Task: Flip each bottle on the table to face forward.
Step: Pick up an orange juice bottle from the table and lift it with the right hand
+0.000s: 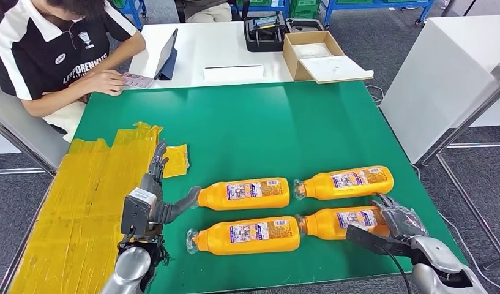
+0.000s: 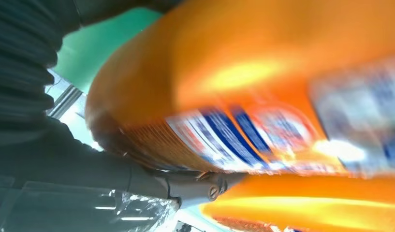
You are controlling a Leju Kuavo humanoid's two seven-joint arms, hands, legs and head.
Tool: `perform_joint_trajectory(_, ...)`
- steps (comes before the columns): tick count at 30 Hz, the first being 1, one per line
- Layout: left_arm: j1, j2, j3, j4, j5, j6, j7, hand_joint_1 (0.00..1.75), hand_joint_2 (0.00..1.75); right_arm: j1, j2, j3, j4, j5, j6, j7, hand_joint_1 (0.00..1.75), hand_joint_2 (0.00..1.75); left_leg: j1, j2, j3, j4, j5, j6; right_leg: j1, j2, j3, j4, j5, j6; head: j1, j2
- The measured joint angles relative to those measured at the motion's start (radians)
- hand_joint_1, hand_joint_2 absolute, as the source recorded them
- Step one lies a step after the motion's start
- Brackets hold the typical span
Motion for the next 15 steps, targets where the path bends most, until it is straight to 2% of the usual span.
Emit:
perform_joint_trajectory(5,-0.001,-0.006,0.006,0.000,0.000,0.000,0.000,0.00,1.75,-0.060,0.020,0.018,0.081,0.006,0.001,-0.028,1.75,1.75,-0.001,0.000,0.013,0.000,-0.018,-0.001,0.000,-0.001,0.004,-0.001,-0.017,-0.004,0.000,0.000)
perform_joint_trajectory(8,-0.005,-0.010,0.007,0.000,0.000,0.000,0.000,0.00,1.75,-0.078,0.024,0.021,0.104,0.006,0.001,-0.032,1.75,1.75,-0.002,-0.001,0.014,0.000,-0.027,0.000,-0.001,-0.002,0.010,-0.003,-0.018,0.000,0.000,0.000)
perform_joint_trajectory(11,-0.012,-0.013,0.008,-0.001,0.000,0.000,0.000,0.00,1.75,-0.092,0.029,0.023,0.116,0.006,0.001,-0.032,1.75,1.75,-0.003,-0.001,0.006,0.000,-0.016,0.004,-0.003,-0.002,0.013,-0.005,0.001,0.004,0.000,0.000)
perform_joint_trajectory(15,-0.018,-0.017,0.012,-0.001,0.000,0.000,0.000,0.00,1.75,-0.110,0.035,0.029,0.136,0.007,0.002,-0.047,1.75,1.75,0.000,0.000,0.002,0.000,-0.004,0.002,0.001,0.000,0.011,-0.005,0.004,0.002,0.000,0.000)
